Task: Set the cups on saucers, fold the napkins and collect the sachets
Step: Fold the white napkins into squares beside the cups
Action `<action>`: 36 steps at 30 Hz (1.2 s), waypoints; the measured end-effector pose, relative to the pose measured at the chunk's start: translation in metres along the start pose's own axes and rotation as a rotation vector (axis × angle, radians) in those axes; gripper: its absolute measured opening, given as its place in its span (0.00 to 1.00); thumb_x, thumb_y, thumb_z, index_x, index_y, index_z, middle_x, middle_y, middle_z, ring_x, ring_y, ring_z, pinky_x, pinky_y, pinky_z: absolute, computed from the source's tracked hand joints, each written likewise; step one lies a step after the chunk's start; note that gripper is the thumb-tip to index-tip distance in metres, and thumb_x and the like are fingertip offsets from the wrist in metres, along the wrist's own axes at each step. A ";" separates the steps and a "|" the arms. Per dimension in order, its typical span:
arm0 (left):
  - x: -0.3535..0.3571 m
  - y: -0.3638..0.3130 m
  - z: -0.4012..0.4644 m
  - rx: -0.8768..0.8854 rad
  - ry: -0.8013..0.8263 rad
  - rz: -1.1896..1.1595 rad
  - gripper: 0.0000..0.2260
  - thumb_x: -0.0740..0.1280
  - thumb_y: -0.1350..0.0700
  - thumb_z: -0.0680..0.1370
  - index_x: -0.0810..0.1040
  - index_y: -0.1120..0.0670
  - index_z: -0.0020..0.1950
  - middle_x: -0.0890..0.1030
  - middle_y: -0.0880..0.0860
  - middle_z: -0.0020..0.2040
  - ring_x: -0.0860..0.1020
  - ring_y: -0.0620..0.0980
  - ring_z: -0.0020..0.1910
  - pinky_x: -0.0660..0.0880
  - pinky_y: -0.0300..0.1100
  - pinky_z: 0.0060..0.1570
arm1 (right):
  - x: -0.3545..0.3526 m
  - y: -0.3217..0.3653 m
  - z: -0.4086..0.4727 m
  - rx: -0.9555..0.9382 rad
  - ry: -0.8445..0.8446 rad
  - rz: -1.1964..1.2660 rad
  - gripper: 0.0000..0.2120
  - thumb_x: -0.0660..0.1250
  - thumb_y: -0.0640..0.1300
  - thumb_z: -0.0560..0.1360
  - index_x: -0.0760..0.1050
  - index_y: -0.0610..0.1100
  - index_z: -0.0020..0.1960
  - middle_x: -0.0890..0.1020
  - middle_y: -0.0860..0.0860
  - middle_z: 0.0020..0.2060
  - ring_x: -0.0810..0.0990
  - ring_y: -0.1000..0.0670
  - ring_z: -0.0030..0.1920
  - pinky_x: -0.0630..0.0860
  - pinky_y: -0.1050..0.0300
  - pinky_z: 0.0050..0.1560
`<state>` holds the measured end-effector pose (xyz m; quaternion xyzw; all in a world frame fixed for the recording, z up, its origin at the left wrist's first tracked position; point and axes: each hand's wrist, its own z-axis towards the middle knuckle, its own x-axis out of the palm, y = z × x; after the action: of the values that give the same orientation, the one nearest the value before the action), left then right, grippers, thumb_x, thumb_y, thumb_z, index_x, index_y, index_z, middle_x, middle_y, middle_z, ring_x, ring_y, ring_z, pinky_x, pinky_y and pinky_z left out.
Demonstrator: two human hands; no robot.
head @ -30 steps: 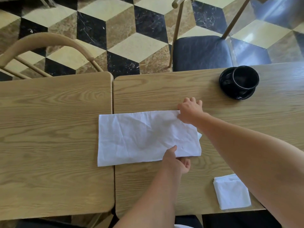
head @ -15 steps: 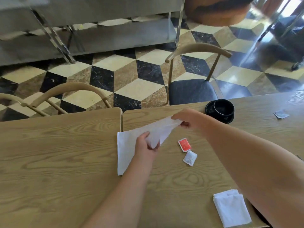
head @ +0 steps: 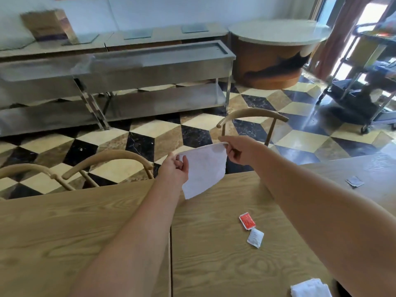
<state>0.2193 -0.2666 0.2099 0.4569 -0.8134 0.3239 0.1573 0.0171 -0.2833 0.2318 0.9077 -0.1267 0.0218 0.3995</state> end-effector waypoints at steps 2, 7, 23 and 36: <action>0.001 -0.002 -0.005 -0.069 0.033 -0.170 0.09 0.65 0.57 0.83 0.81 0.52 0.61 0.69 0.50 0.21 0.62 0.43 0.14 0.78 0.39 0.21 | 0.008 -0.002 -0.004 0.036 0.027 0.191 0.12 0.75 0.45 0.76 0.75 0.42 0.40 0.74 0.53 0.27 0.70 0.59 0.19 0.67 0.69 0.18; -0.002 0.002 -0.012 -0.154 0.102 -0.158 0.18 0.58 0.57 0.84 0.72 0.57 0.34 0.71 0.50 0.19 0.65 0.44 0.14 0.74 0.36 0.18 | 0.020 -0.013 -0.010 0.025 -0.015 0.356 0.12 0.69 0.45 0.78 0.74 0.44 0.36 0.74 0.53 0.23 0.69 0.58 0.17 0.67 0.68 0.17; 0.012 -0.029 0.018 0.009 0.173 0.462 0.08 0.65 0.64 0.79 0.79 0.61 0.40 0.79 0.53 0.27 0.78 0.45 0.24 0.77 0.36 0.26 | 0.000 -0.010 0.013 -0.083 -0.077 0.369 0.07 0.68 0.42 0.79 0.74 0.42 0.44 0.73 0.49 0.21 0.70 0.55 0.19 0.72 0.65 0.22; 0.038 -0.066 0.003 0.125 0.296 0.432 0.06 0.67 0.59 0.80 0.79 0.61 0.48 0.82 0.56 0.30 0.80 0.49 0.26 0.79 0.38 0.29 | 0.019 0.025 -0.005 -0.225 -0.006 0.344 0.07 0.71 0.43 0.78 0.76 0.42 0.44 0.74 0.51 0.24 0.71 0.56 0.22 0.72 0.65 0.23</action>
<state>0.2547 -0.3178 0.2542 0.2292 -0.8387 0.4626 0.1733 0.0294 -0.2998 0.2562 0.8223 -0.2825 0.0727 0.4885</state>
